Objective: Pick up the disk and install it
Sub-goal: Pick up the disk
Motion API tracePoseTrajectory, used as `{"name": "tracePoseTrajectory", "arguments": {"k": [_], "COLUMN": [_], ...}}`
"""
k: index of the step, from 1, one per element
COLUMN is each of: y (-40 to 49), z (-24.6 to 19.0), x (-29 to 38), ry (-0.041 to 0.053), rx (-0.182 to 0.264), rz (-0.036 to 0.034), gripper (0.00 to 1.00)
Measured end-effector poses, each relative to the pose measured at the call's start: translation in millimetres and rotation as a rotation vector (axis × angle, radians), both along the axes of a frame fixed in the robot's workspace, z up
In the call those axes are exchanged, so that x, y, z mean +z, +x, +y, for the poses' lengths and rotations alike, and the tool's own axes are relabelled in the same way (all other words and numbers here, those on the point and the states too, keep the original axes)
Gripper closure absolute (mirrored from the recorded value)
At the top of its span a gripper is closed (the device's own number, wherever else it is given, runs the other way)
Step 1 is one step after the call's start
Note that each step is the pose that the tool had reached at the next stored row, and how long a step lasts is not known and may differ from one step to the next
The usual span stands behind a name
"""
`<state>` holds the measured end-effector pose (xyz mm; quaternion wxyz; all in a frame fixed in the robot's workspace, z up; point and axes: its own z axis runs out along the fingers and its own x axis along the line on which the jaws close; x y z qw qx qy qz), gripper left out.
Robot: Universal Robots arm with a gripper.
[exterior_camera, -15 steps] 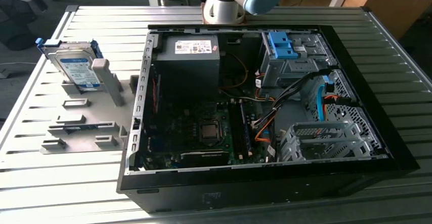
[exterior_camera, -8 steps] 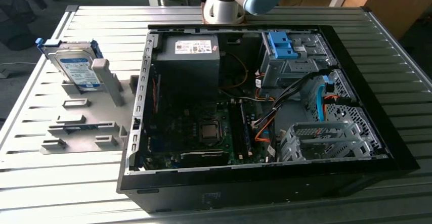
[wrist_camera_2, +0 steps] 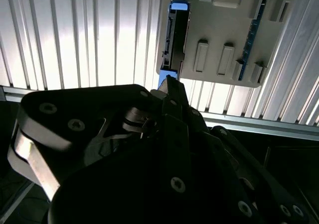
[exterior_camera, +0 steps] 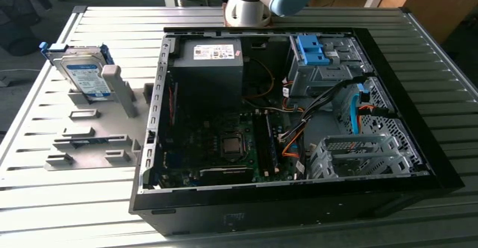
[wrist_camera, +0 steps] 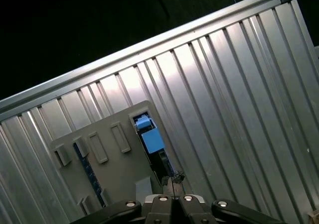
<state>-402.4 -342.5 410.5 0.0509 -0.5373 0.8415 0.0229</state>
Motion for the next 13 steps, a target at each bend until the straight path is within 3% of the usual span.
{"name": "tracePoseTrajectory", "arguments": {"k": [8,9,12,13], "y": [0.0,0.0,0.0,0.0], "z": [0.2,0.3,0.1,0.1], "x": [1.0,1.1,0.7,0.7], "ry": [-0.0003,-0.0073,-0.041,-0.0425], "rx": [-0.001,-0.001,0.007,0.01], "rz": [-0.0014,-0.0004,0.0089,0.009], "gripper": [0.89,0.89,0.89,0.89]}}
